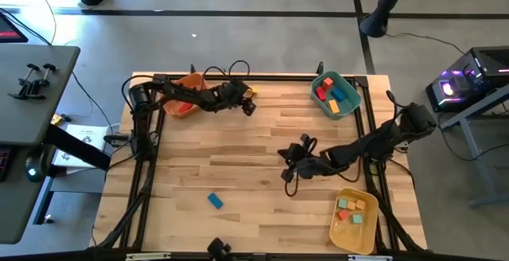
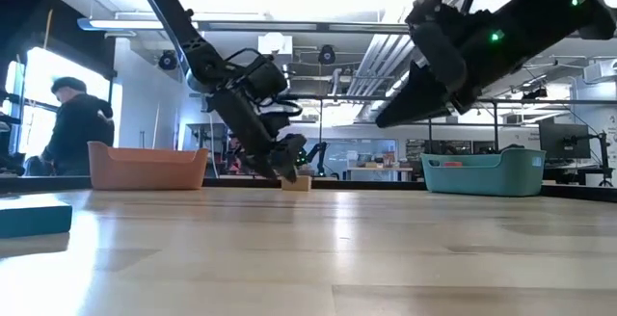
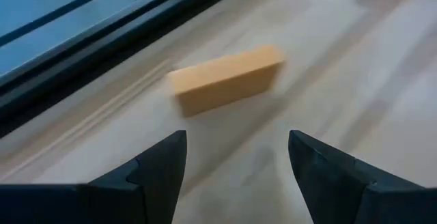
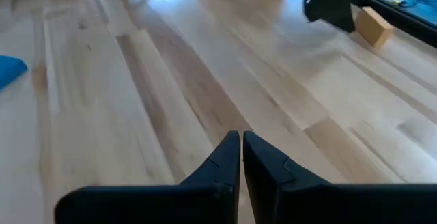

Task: Sort blocks by size
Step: Put the thin yellow rectangular block into the orange bin

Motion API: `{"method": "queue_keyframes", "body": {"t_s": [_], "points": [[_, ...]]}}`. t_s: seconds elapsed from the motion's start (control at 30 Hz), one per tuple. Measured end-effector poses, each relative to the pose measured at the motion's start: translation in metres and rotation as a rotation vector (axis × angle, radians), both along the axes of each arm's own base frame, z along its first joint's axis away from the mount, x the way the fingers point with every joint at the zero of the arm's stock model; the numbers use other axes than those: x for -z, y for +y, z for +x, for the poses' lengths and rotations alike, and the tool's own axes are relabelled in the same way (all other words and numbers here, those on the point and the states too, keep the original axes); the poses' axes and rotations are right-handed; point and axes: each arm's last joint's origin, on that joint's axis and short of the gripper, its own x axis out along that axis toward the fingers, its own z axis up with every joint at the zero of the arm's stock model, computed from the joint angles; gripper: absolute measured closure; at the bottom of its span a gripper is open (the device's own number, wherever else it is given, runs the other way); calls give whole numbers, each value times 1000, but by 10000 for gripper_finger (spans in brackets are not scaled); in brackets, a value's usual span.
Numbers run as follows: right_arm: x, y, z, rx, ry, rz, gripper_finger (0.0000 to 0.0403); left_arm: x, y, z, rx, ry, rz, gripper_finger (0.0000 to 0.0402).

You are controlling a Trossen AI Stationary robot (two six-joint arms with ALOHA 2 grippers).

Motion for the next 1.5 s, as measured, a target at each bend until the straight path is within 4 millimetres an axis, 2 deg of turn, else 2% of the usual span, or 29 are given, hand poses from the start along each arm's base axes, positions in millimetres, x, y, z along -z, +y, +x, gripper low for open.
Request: {"method": "queue_keyframes", "body": {"t_s": [0.23,0.37,0.5,0.6,0.7,0.8,0.93,1.1,1.17,1.5], "points": [[-2,8,-1,-4,-32,9,390,-5,4,-3,10,17,26,160],[-2,8,-1,-1,-40,8,390,-26,8,3,226,42,37,160],[-2,8,0,3,-43,8,390,-48,24,8,474,85,35,161],[-3,7,0,5,-49,10,390,-67,37,13,622,208,131,161],[-3,7,0,6,-50,14,390,-77,47,16,736,347,151,161],[-3,7,0,7,-52,15,390,-73,56,22,845,454,148,161],[-3,7,0,11,-60,24,390,-48,69,30,951,560,115,161],[-3,8,0,16,-62,39,390,-26,83,38,931,666,126,161],[-3,8,0,15,-61,39,390,-25,86,38,930,658,111,167],[-3,8,0,15,-61,38,390,-23,92,28,934,668,35,283]]}}
